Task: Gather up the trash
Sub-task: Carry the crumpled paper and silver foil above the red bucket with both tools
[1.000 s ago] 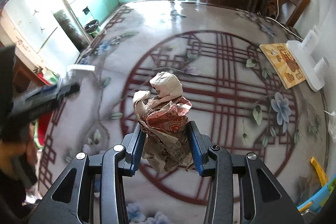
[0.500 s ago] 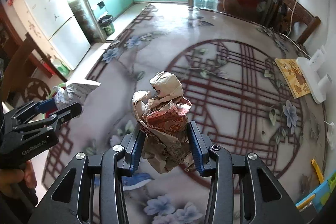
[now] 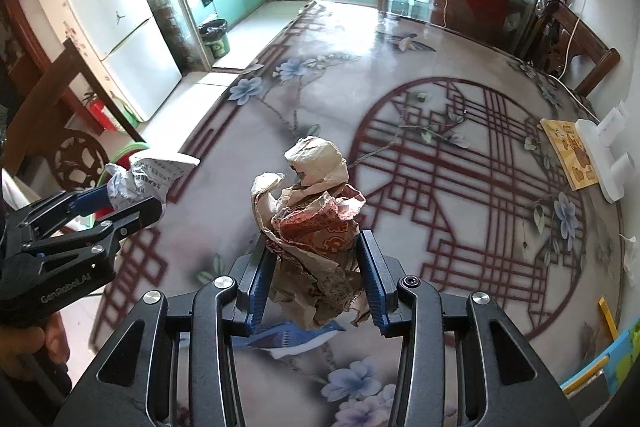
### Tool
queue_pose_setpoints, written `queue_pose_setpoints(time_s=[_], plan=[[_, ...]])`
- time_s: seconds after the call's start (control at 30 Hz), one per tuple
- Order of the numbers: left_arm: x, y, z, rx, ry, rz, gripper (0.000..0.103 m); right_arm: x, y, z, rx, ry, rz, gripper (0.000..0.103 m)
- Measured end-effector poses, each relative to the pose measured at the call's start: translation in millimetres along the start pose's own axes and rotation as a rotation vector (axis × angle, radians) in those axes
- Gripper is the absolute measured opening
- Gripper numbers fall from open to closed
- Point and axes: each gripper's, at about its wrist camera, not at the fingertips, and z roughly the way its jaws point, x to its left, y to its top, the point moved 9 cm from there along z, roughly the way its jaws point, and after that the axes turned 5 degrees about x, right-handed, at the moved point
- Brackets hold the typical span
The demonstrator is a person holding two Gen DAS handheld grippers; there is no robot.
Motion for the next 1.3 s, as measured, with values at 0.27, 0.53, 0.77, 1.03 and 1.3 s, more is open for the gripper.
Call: queue_pose_setpoints(time_s=[0.27, 0.53, 0.77, 1.03, 1.3], plan=[[27.0, -4.4, -8.1, -0.004, 0.009, -0.025, 0.052, 27.5, 2.3, 1.3, 0.002, 0.002, -0.024, 0.039], [58.5, -4.1, -18.4, -0.016, 0.024, -0.063, 0.052, 54.2, 10.8, 3.4, -0.002, 0.011, -0.058, 0.039], [85.3, -5.0, -25.3, -0.026, 0.040, -0.098, 0.052, 79.9, 18.6, 6.8, -0.004, 0.021, -0.096, 0.039], [120.8, -9.2, -31.9, -0.035, 0.059, -0.145, 0.052, 107.1, 26.1, 10.4, -0.002, 0.029, -0.135, 0.039], [160.7, -16.6, -36.4, -0.035, 0.083, -0.192, 0.052, 135.8, 30.2, 17.2, 0.012, 0.034, -0.171, 0.039]])
